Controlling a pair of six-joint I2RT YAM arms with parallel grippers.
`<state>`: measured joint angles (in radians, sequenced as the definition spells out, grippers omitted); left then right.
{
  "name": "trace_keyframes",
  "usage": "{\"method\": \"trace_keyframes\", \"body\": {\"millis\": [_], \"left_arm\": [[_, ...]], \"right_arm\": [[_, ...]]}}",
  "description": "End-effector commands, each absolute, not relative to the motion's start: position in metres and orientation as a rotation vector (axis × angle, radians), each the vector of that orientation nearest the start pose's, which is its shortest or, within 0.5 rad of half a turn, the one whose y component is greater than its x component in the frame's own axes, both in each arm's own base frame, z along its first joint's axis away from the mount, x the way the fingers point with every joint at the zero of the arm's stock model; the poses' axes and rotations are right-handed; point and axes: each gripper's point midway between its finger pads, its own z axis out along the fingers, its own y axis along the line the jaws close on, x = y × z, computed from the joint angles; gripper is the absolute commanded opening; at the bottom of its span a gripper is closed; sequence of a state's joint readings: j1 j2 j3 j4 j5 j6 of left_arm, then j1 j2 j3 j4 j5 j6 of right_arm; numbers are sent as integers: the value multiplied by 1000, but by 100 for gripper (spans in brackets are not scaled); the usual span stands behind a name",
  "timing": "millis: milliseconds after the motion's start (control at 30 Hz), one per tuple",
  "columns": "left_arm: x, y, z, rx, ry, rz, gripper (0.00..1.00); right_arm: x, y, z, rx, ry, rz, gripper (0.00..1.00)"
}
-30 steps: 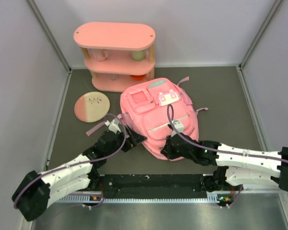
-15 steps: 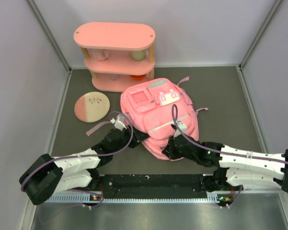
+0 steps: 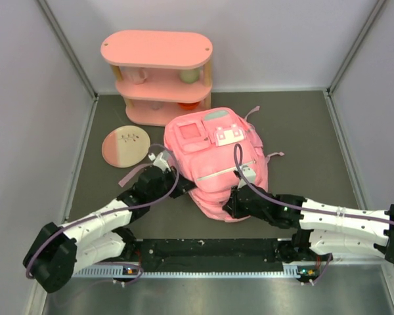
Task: Pack the student bag
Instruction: Zip the student bag at the center of the board.
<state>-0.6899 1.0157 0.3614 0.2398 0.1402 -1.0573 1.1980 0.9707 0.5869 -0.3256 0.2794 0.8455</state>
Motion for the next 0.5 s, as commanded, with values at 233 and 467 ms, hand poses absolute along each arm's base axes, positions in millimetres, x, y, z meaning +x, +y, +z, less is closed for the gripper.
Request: {"method": "trace_keyframes", "body": {"millis": [233, 467], "left_arm": [[228, -208, 125, 114, 2277, -1150, 0], [240, -201, 129, 133, 2317, -1177, 2]], "right_arm": [[120, 242, 95, -344, 2403, 578, 0], [115, 257, 104, -393, 2380, 677, 0]]}}
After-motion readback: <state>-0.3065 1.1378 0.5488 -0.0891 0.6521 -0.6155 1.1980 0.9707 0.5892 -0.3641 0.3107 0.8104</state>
